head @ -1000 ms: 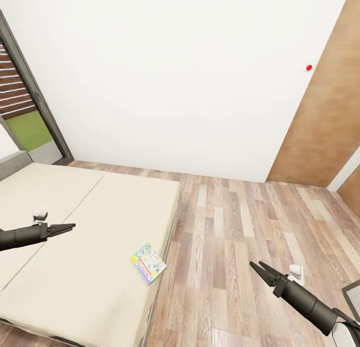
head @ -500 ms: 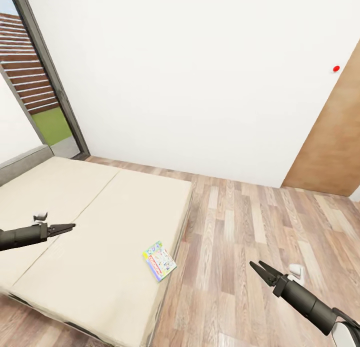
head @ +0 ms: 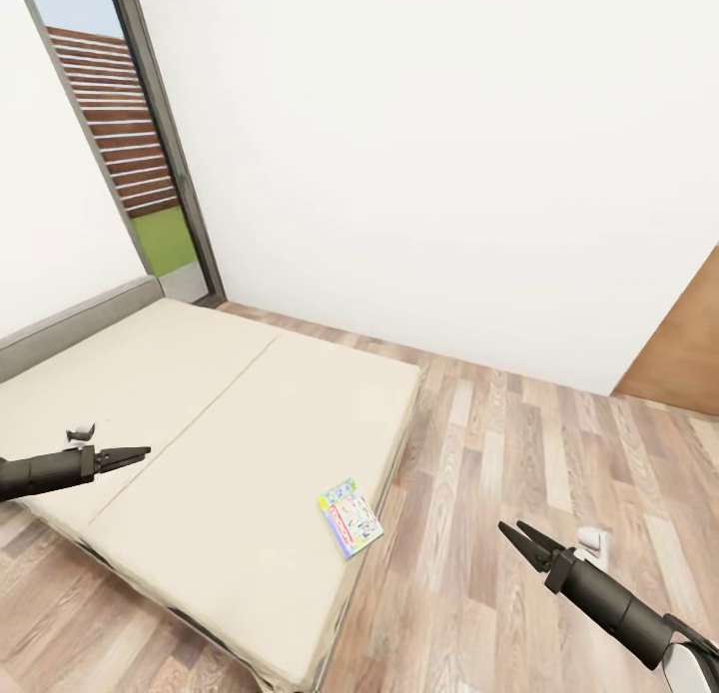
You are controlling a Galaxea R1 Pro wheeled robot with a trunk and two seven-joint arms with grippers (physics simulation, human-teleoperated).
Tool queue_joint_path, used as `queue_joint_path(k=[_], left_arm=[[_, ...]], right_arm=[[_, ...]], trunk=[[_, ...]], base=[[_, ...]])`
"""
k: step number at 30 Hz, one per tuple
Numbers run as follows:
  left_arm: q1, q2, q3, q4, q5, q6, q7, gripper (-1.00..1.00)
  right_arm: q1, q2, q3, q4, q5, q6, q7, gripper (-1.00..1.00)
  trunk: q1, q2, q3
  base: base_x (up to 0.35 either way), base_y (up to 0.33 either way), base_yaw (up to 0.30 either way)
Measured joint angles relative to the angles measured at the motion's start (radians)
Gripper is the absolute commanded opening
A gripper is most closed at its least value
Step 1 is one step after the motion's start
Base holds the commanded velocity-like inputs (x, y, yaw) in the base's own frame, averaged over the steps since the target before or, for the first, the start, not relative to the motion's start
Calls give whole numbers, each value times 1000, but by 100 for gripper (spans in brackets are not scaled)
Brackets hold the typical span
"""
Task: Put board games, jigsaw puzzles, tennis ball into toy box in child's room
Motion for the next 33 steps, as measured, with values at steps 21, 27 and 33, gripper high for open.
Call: queue_joint_path(k=[21,27,33], left_arm=[[0,0,-2,0,0,0,0,100],[0,0,-1,0,0,0,0,100],[0,0,-2,0,0,0,0,100]], right_arm=[[0,0,0,2,0,0,1,100],[0,0,0,2,0,0,1,100],[0,0,-1,2,0,0,2,100]], trunk=[[0,0,0],[0,0,0],[0,0,0]], base=[[0,-68,284],[0,-51,277],[0,-16,145]])
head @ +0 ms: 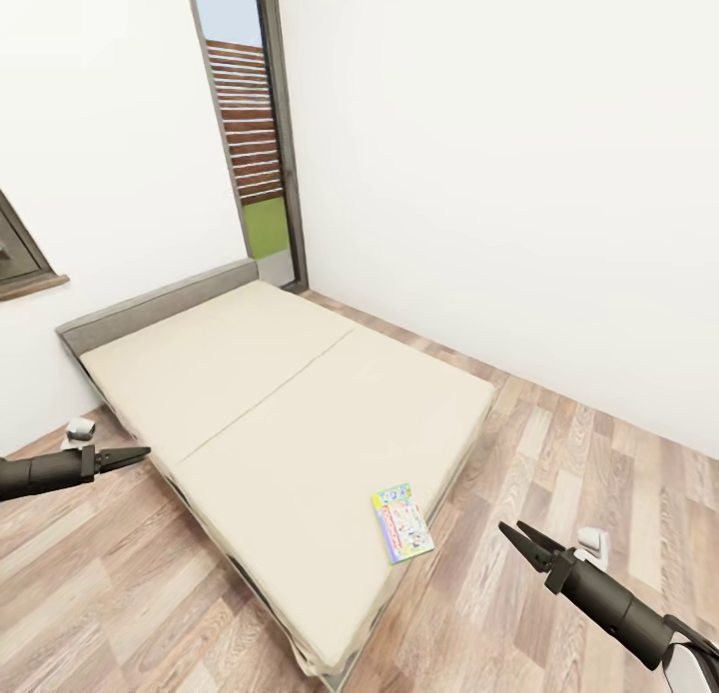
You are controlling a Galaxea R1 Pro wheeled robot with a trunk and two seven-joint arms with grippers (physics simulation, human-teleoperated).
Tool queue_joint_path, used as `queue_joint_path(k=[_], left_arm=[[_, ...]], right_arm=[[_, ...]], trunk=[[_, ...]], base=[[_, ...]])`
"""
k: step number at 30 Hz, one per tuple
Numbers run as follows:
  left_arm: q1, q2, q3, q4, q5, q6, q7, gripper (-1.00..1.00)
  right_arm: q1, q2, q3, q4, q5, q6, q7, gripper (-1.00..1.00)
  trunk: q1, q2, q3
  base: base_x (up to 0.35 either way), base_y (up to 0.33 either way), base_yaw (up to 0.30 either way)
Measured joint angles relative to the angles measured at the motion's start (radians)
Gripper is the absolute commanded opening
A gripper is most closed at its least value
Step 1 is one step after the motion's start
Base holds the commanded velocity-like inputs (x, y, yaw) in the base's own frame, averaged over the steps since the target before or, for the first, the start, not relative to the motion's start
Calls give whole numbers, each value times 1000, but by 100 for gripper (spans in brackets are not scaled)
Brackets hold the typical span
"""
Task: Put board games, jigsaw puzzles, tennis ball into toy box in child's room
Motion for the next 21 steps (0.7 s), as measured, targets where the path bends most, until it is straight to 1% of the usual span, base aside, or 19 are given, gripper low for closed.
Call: queue_joint_path(k=[13,21], left_arm=[[0,0,0,0,0,0,0,100],[0,0,0,0,0,-1,-1,100]], right_arm=[[0,0,3,-5,0,-5,2,100],[0,0,3,0,-1,-5,3,100]], trunk=[[0,0,0],[0,0,0]], base=[[2,-2,22],[107,0,1]])
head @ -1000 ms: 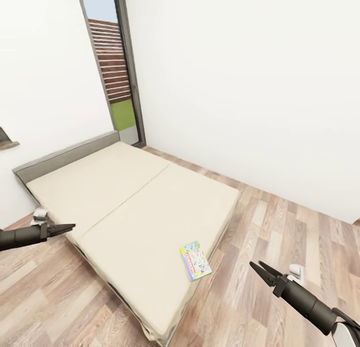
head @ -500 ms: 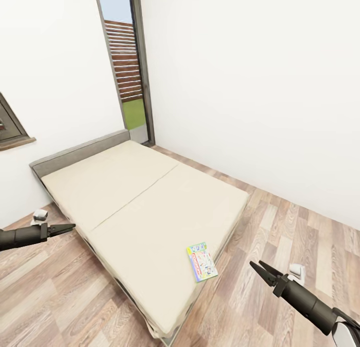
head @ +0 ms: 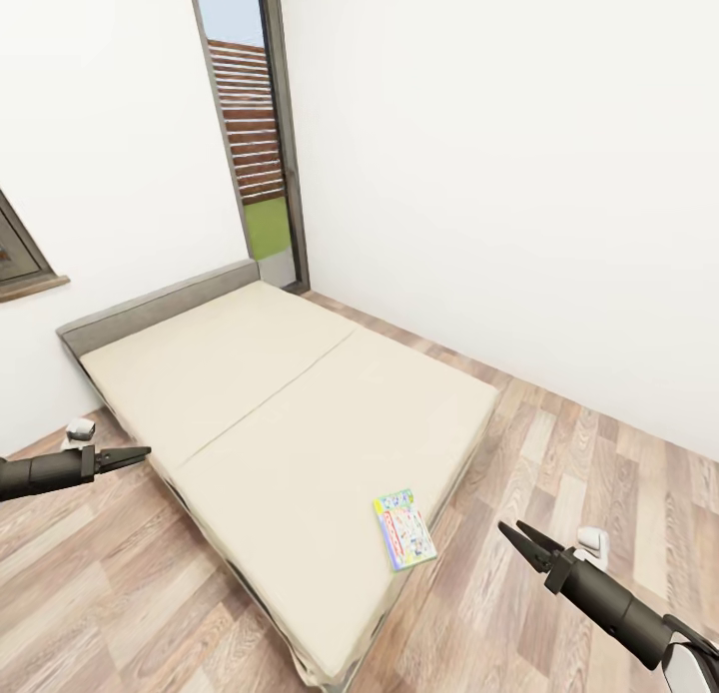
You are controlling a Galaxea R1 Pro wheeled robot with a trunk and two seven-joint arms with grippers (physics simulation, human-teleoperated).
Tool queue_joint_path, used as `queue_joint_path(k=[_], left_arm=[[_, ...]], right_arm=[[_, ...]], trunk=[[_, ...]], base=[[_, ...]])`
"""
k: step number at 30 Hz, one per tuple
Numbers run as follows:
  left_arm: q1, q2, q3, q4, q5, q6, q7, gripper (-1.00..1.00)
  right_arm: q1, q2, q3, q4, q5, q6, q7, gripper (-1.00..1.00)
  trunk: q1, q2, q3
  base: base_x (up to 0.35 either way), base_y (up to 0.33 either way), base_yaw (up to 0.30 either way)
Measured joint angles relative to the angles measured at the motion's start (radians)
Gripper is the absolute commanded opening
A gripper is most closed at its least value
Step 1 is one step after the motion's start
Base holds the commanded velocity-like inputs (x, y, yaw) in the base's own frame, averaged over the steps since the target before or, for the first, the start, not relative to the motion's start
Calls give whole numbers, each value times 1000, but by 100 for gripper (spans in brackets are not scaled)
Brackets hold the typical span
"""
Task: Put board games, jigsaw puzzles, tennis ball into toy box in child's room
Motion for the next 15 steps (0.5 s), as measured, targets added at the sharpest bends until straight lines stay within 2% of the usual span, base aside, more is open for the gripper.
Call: queue_joint_path(k=[15], left_arm=[[0,0,0,0,0,1,0,100]], right_arm=[[0,0,0,0,0,0,0,100]], trunk=[[0,0,0]], base=[[29,-2,0]])
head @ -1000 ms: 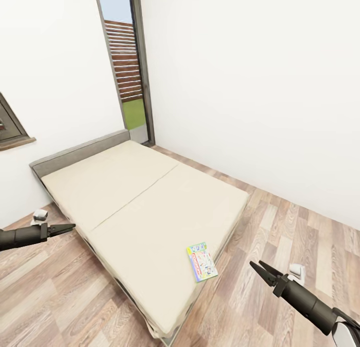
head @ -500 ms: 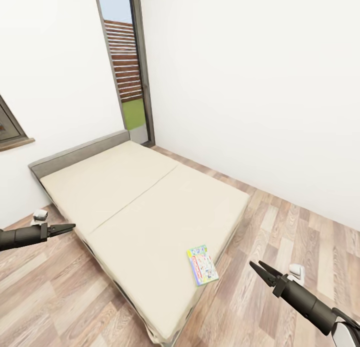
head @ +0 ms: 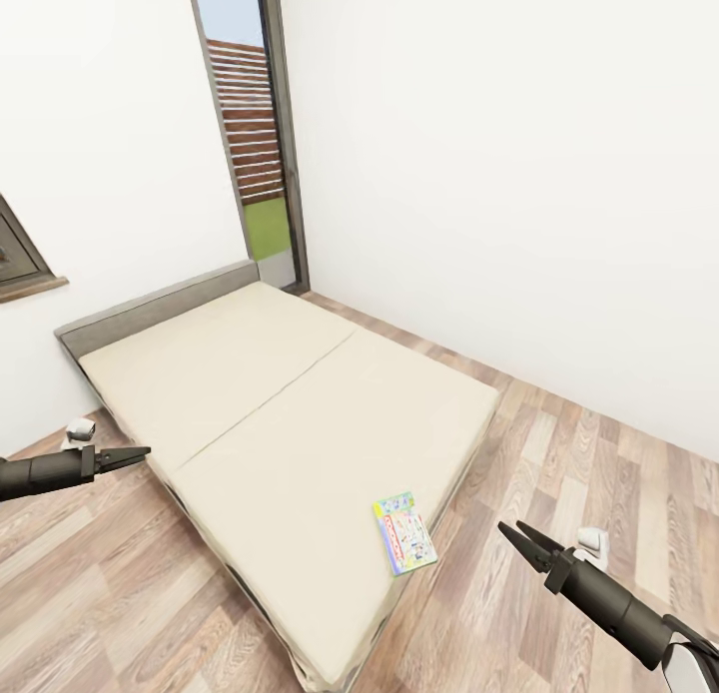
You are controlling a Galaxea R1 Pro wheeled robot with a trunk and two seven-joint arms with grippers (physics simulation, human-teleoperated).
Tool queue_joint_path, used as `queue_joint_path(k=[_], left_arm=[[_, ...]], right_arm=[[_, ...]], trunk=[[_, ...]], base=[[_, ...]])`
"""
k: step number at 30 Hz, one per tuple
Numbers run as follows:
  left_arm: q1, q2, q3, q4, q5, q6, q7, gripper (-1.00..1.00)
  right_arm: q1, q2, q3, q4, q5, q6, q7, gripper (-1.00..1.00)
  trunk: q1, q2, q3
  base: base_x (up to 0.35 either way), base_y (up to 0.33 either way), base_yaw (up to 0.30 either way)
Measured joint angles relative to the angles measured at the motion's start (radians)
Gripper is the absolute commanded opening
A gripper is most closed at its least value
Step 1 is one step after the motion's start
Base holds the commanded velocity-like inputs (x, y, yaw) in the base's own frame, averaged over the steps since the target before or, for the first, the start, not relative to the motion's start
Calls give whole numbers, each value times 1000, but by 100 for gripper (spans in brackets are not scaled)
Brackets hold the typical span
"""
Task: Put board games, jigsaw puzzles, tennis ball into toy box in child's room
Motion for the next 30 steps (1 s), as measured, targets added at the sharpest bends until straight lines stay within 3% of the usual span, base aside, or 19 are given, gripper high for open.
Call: queue_joint_path(k=[12,25,30], left_arm=[[0,0,1,0,0,0,-1,100],[0,0,2,0,1,0,-1,100],[0,0,2,0,1,0,-1,100]], right_arm=[[0,0,1,0,0,0,0,100],[0,-1,-2,-9,1,1,1,100],[0,-1,-2,-10,2,0,2,100]], trunk=[[0,0,0],[0,0,0],[0,0,0]], base=[[46,-138,0],[6,-26,7],[0,-7,170]])
